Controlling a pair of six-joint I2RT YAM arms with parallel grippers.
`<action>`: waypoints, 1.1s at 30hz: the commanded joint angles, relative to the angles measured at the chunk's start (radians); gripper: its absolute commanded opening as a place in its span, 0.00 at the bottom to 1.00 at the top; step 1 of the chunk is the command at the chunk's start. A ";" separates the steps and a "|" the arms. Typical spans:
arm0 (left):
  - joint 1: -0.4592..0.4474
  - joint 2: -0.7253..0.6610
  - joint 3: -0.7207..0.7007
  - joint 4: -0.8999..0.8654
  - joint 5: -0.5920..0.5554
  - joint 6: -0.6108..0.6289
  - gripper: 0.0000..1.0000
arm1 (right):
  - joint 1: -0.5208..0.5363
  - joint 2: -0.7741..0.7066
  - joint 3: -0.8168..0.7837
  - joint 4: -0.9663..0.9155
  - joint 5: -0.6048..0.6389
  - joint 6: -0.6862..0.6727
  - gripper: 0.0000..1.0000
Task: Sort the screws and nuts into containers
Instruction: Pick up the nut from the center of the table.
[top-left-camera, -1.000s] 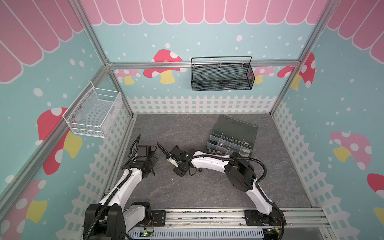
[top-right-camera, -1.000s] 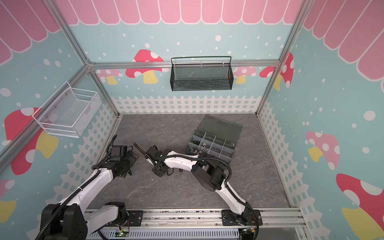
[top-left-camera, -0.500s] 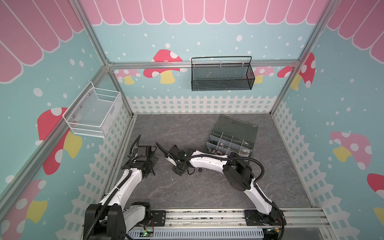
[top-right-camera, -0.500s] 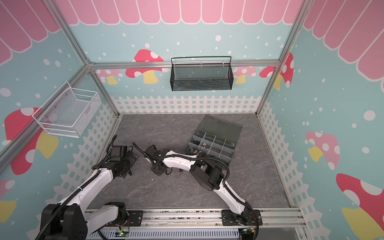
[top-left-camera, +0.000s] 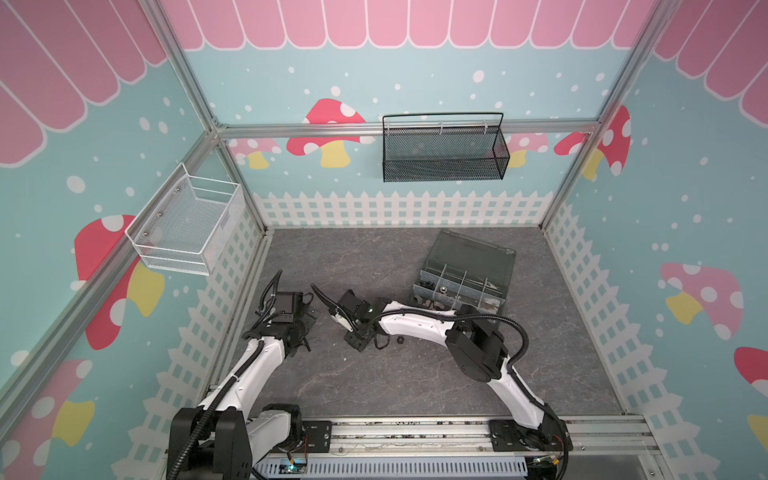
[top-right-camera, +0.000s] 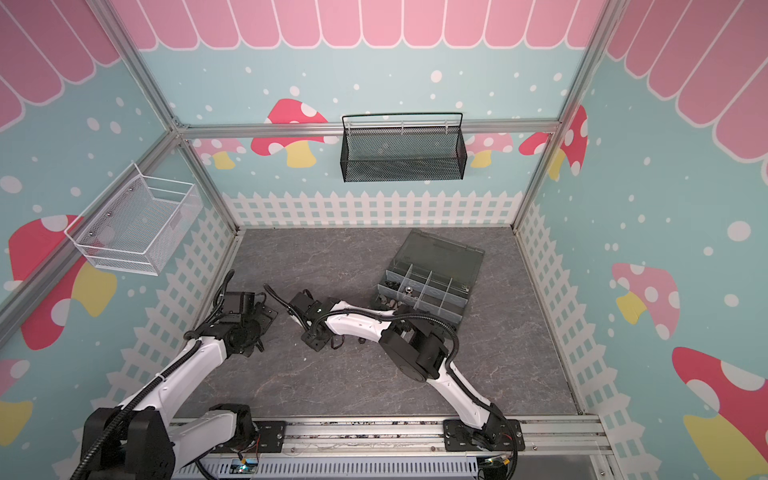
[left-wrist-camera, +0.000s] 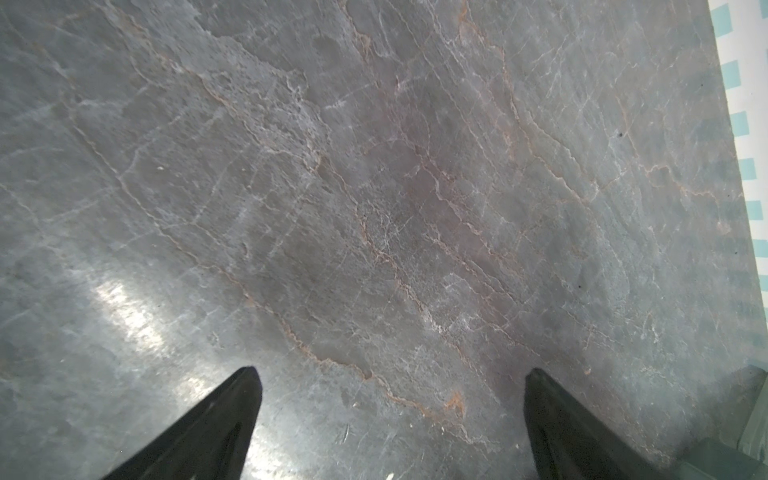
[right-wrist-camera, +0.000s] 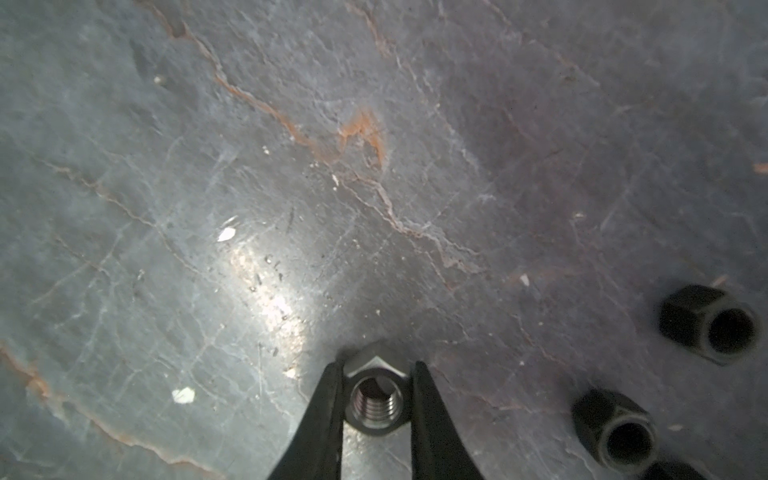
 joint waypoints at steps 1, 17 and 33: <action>0.007 0.008 -0.012 0.010 -0.002 -0.007 0.99 | 0.005 0.009 -0.021 -0.049 0.005 -0.002 0.04; -0.007 -0.030 -0.004 0.017 0.006 0.018 0.99 | -0.063 -0.205 -0.151 -0.005 0.098 0.057 0.00; -0.318 0.138 0.172 0.051 -0.129 0.063 1.00 | -0.397 -0.544 -0.456 0.078 0.102 0.128 0.00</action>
